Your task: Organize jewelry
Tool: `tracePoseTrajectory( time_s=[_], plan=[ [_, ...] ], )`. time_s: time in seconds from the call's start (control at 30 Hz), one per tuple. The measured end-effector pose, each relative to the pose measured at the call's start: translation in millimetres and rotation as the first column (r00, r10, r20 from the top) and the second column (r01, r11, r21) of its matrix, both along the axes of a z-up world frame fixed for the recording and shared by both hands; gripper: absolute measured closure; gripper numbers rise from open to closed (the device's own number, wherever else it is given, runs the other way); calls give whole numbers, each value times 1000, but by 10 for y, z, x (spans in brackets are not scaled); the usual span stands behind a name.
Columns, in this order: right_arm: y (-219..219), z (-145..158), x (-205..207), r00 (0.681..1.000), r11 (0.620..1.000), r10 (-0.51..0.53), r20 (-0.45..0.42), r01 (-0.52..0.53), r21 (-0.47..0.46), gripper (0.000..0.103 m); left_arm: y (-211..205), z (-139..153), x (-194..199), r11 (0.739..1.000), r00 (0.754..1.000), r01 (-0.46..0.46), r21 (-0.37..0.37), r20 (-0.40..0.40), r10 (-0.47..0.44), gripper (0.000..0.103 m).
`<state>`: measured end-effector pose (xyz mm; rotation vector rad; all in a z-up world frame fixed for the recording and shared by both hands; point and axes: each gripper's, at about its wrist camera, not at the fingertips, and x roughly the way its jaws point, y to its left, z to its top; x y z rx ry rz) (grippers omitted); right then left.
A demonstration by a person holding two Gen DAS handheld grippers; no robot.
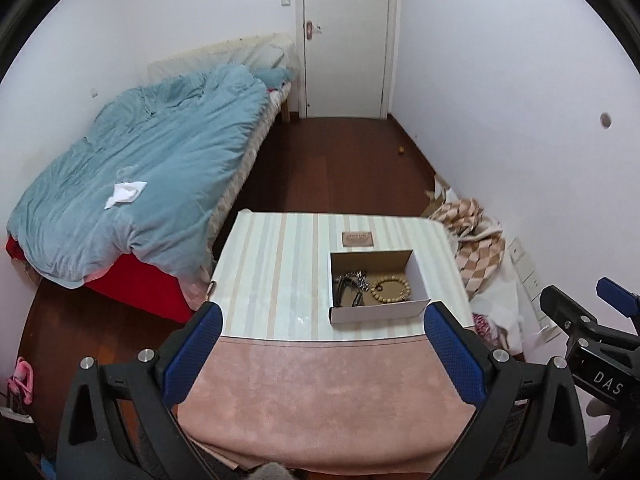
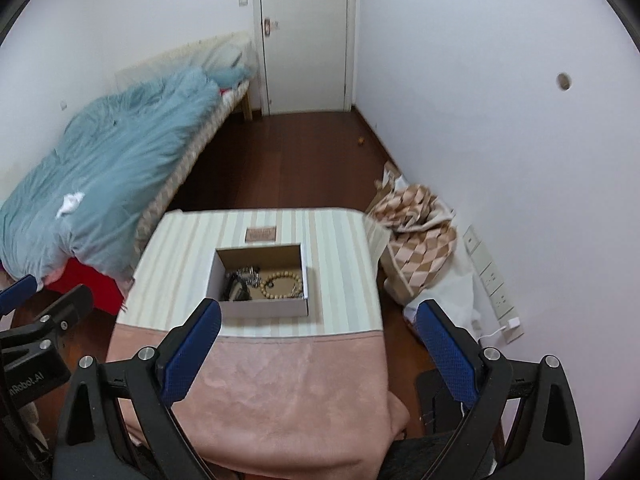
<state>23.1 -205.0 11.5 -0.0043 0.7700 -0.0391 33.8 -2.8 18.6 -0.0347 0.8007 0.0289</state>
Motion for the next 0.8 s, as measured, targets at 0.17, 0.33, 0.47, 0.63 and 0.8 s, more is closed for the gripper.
tracePoseTrajectory(
  time_s=[0.17,0.33,0.47,0.63,0.8],
  plan=[
    [29,302,-277,999,1000,4,45,-4,-8,1,-8,223,-200,1000,1000,7,-3,25,-7,0],
    [77,511,-473,997,1000,14,75,-13,-20,1,-1,372,-329,1000,999,13,-11,47,-12,0],
    [83,571,-502,996,1000,18,82,-16,-23,1,21,409,-376,1000,999,8,-25,49,-7,0],
    [94,562,-449,997,1000,21,77,-19,-24,1,34,377,-341,1000,999,-6,-26,37,7,0],
    [80,407,-247,999,1000,-1,39,2,-25,0,27,245,-172,1000,1000,-25,-15,1,25,0]
  ],
)
